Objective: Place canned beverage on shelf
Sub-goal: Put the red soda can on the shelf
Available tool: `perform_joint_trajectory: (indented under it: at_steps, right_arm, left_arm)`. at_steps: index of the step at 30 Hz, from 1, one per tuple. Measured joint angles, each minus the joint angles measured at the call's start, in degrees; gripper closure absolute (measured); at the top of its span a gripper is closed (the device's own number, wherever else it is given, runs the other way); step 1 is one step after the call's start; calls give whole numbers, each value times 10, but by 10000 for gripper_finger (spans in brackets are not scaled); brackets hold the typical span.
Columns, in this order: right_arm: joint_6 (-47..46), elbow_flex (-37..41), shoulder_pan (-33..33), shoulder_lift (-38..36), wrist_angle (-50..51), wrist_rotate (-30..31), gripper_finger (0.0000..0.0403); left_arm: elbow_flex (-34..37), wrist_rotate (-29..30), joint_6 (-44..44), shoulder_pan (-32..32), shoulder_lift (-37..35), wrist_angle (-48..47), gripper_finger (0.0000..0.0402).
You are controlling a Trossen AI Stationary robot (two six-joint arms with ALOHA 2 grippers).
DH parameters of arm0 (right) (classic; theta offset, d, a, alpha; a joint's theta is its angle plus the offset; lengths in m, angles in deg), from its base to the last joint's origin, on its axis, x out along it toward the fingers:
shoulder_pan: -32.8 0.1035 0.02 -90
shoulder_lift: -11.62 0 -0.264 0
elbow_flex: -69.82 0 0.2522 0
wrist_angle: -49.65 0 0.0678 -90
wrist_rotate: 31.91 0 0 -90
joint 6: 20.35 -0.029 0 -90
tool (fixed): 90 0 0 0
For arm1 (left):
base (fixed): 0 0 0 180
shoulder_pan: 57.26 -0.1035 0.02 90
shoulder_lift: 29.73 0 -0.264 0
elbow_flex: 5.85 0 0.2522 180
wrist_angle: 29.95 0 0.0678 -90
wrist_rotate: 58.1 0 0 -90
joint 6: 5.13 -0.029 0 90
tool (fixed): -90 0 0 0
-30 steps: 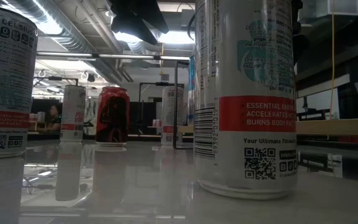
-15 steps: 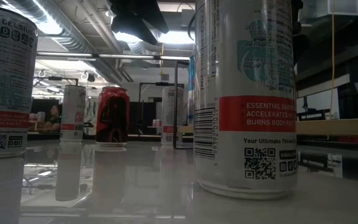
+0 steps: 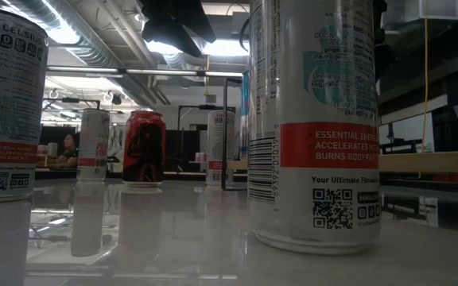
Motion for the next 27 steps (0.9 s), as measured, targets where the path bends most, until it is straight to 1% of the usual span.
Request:
perform_joint_trajectory:
  at_steps: [15,22,27]
  right_arm:
    - [-2,0,0,0,-1,0,81]
    - [-2,0,0,0,-1,-15,81]
    - [-20,0,0,0,-1,5,81]
  left_arm:
    - [0,0,0,0,0,0,130]
    - [0,0,0,0,0,0,130]
    - [0,0,0,0,0,0,130]
